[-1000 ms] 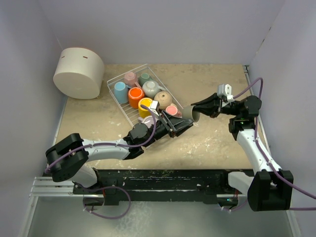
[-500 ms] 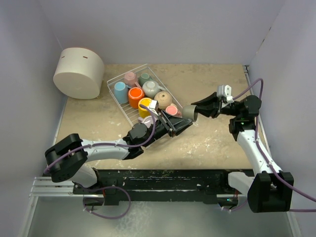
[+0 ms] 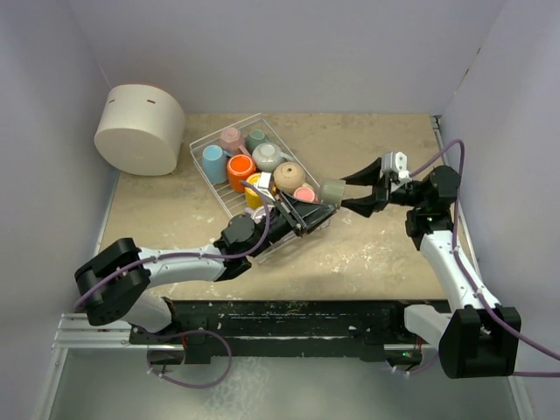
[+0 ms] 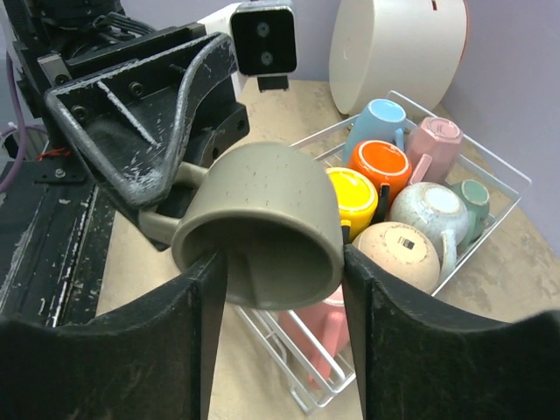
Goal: Load the cups into the dish rack
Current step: Turn the cup upside down in the dish rack.
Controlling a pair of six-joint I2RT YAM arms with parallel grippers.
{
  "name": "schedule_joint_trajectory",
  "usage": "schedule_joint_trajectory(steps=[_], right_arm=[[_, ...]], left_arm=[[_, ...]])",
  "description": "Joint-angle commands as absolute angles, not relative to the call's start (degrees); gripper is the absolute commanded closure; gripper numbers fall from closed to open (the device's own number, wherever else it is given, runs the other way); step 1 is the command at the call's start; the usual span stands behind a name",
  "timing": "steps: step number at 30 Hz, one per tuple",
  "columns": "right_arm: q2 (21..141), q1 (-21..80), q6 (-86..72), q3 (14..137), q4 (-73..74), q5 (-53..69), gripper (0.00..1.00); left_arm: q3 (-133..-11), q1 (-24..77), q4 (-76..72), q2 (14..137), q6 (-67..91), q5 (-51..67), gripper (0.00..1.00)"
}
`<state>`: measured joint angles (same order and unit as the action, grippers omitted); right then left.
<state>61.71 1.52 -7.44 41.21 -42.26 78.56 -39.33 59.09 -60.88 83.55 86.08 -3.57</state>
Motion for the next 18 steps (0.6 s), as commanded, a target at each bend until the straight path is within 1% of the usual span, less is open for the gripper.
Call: schedule_joint_trajectory(steps=[1, 2, 4, 6, 10, 18], right_arm=[[60.1, 1.7, -4.1, 45.5, -33.9, 78.5, 0.39], [60.0, 1.5, -1.6, 46.9, -29.6, 78.3, 0.36], [59.9, 1.6, 8.8, 50.6, -15.9, 77.9, 0.28], [59.8, 1.5, 14.7, 52.7, -9.1, 77.9, 0.23], [59.6, 1.1, 14.9, 53.2, -7.9, 78.3, 0.19], [59.5, 0.2, 16.7, 54.2, -5.1, 80.1, 0.19]], left_arm=[[-39.1, 57.3, -63.4, 78.5, 80.8, -4.7, 1.00], [-38.8, 57.1, -62.8, 78.1, 80.2, -4.7, 1.00], [-38.2, 56.7, -61.8, 77.1, 79.3, -4.9, 1.00], [-37.6, 56.3, -61.1, 76.2, 78.8, -5.0, 1.00], [-36.6, 55.5, -60.7, 75.4, 78.5, -4.8, 1.00], [-34.4, 53.0, -59.7, 73.1, 77.0, -3.1, 1.00]])
